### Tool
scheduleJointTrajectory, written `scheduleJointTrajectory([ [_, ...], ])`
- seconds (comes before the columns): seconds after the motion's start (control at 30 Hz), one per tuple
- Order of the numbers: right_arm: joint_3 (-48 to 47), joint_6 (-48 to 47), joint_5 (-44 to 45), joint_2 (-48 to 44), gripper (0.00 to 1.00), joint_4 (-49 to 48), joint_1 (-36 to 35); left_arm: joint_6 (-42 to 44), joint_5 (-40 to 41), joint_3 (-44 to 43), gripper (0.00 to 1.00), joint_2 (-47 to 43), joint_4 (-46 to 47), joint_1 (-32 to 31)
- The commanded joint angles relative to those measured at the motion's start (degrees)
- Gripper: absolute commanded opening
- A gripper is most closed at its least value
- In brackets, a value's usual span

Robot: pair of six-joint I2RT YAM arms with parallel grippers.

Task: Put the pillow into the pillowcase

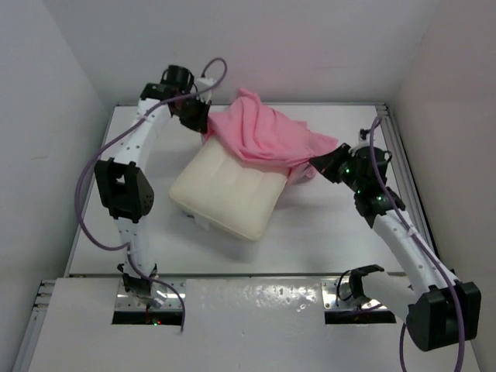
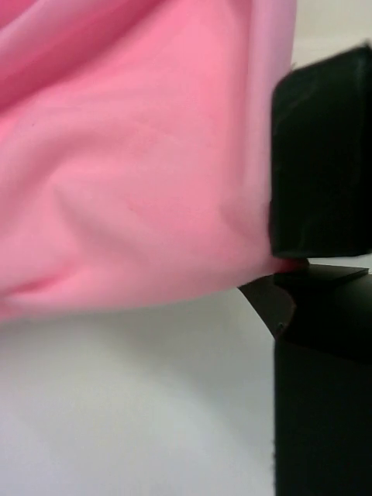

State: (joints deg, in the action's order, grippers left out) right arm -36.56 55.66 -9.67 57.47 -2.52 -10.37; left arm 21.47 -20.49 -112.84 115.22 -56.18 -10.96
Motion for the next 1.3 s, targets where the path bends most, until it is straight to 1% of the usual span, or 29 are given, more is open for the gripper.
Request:
scheduleJointTrajectory([
  [0.0,-15.7,-1.9,-2.4,-1.0,0.00,2.3,0.4,2.4,0.5,-18.4,0.00,-3.3,-8.3,1.4],
  [0.03,-18.3,-3.1,-3.0,0.3,0.00,4.3,0.5,0.9,1.1,-23.4,0.00,-3.3,-8.2,0.7],
  [0.07,-22.7,-3.0,-3.6,0.8,0.00,5.3,0.8,0.6,1.9,-24.3,0.00,-4.8,-6.5,-0.2],
  [0.1,-24.5,-2.8,-4.3,1.1,0.00,4.9,0.8,0.8,4.8,-24.1,0.00,-6.0,-5.3,-2.2],
  [0.13,-27.5,-2.2,-5.5,1.8,0.00,4.6,1.1,1.1,6.2,-22.0,0.00,-9.3,-2.1,-3.1],
  [0.2,-29.7,-1.6,-6.7,2.4,0.00,3.9,1.3,1.8,9.0,-19.5,0.00,-12.4,0.5,-5.5],
  [0.27,-31.7,-0.7,-6.8,3.2,0.00,3.2,1.4,2.0,10.2,-20.1,0.00,-13.7,1.0,-6.3],
  [0.33,-32.6,0.3,-7.6,4.1,0.00,3.1,1.9,2.3,10.6,-21.8,0.00,-13.4,-0.1,-6.4],
  [0.43,-34.3,1.6,-10.0,5.9,0.00,4.7,2.2,2.4,12.6,-18.7,0.00,-14.1,0.9,-5.4],
  [0.57,-30.4,1.5,-9.5,6.6,0.00,4.6,3.2,2.1,13.4,-16.8,0.00,-11.5,-1.5,-3.3],
  [0.63,-30.0,2.7,-9.8,8.0,0.00,4.2,4.7,0.3,13.5,-14.3,0.00,-9.8,-1.2,-1.3],
  [0.67,-31.4,3.0,-12.5,8.8,0.00,5.2,5.0,-0.5,11.8,-15.1,0.00,-9.1,-2.1,-0.1],
  [0.7,-33.6,2.8,-13.3,9.6,0.00,6.2,5.3,-1.1,10.2,-20.7,0.00,-8.2,-3.6,0.1],
  [0.73,-38.9,0.8,-13.4,10.6,0.00,8.0,5.0,-0.8,8.8,-24.5,0.00,-6.9,-7.1,0.0],
  [0.77,-41.0,-0.9,-13.2,10.6,0.00,12.1,4.7,-0.6,8.6,-27.3,0.00,-7.2,-7.7,-0.5],
  [0.8,-42.4,-2.4,-11.2,10.6,0.00,13.8,4.3,0.2,10.0,-27.9,0.00,-8.3,-7.1,-2.1],
  [0.87,-39.8,-3.5,-10.3,8.1,0.00,13.9,4.0,1.2,14.1,-16.1,0.00,-14.9,1.6,-3.7],
  [0.9,-36.9,-3.0,-10.2,7.4,0.00,13.0,4.5,2.2,17.0,-9.9,0.00,-16.9,4.8,-4.6],
  [0.93,-31.7,-2.3,-11.2,7.0,0.00,12.3,5.4,2.3,18.5,-2.0,0.00,-18.0,7.6,-4.8],
  [0.97,-29.9,-1.6,-12.4,7.2,0.00,13.2,5.9,2.2,18.6,-1.1,0.00,-17.4,6.0,-4.9],
  [1.0,-28.6,-1.3,-14.7,7.4,0.00,14.1,6.4,2.1,17.2,-1.3,0.00,-16.0,0.5,-4.9],
  [1.03,-26.6,-2.0,-14.9,7.4,0.00,14.9,6.4,2.1,15.4,-1.1,0.00,-15.6,-1.5,-4.6],
  [1.07,-25.7,-3.4,-14.1,6.3,0.00,17.9,5.9,2.1,11.4,1.1,0.00,-16.0,-2.7,-4.0],
  [1.1,-24.5,-5.7,-12.1,5.6,0.00,18.9,4.5,2.8,10.4,4.0,0.00,-16.7,-2.9,-3.9],
  [1.13,-21.3,-6.7,-9.2,4.9,0.00,19.8,4.2,3.3,9.7,11.2,0.00,-18.6,-1.9,-4.0],
  [1.17,-19.9,-8.0,-9.0,4.6,0.00,20.5,4.1,4.0,9.9,14.6,0.00,-19.4,-1.1,-4.6],
  [1.2,-18.3,-10.2,-8.4,4.9,0.10,21.8,5.0,4.3,10.5,17.0,0.08,-20.4,-0.9,-5.0],
  [1.23,-18.2,-11.7,-8.2,5.8,0.20,25.5,5.6,4.5,10.8,18.8,0.19,-20.6,-1.5,-5.3],
  [1.27,-18.2,-14.4,-9.1,8.0,0.47,27.5,7.1,3.8,12.8,19.8,0.44,-20.4,-2.2,-6.3],
])
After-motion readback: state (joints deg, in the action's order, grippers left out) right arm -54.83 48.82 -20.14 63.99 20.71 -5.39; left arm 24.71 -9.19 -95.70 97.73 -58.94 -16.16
